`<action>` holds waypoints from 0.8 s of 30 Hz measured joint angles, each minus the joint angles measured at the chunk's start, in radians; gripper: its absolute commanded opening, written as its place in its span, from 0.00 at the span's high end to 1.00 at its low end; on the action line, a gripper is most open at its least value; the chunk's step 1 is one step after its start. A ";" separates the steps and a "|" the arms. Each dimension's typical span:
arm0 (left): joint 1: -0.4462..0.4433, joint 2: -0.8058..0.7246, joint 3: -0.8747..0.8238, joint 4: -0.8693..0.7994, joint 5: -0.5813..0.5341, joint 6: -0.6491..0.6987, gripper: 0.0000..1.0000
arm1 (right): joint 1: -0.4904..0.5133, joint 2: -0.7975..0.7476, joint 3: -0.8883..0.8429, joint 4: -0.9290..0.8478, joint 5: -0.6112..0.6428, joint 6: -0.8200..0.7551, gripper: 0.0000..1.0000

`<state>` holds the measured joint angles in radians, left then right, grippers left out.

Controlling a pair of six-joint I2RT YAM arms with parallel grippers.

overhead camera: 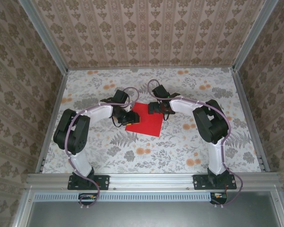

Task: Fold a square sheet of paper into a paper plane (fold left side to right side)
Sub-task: Pick up the square sheet of paper from the center of the table.

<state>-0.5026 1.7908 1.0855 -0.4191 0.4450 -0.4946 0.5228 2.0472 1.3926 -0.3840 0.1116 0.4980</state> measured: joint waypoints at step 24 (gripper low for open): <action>-0.021 0.045 -0.021 0.069 -0.016 -0.026 0.68 | 0.079 0.000 0.013 -0.010 -0.141 0.019 0.31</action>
<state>-0.5232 1.8355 1.0649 -0.3504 0.4290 -0.5205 0.6018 2.0472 1.4052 -0.3939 -0.0296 0.5171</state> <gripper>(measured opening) 0.323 0.720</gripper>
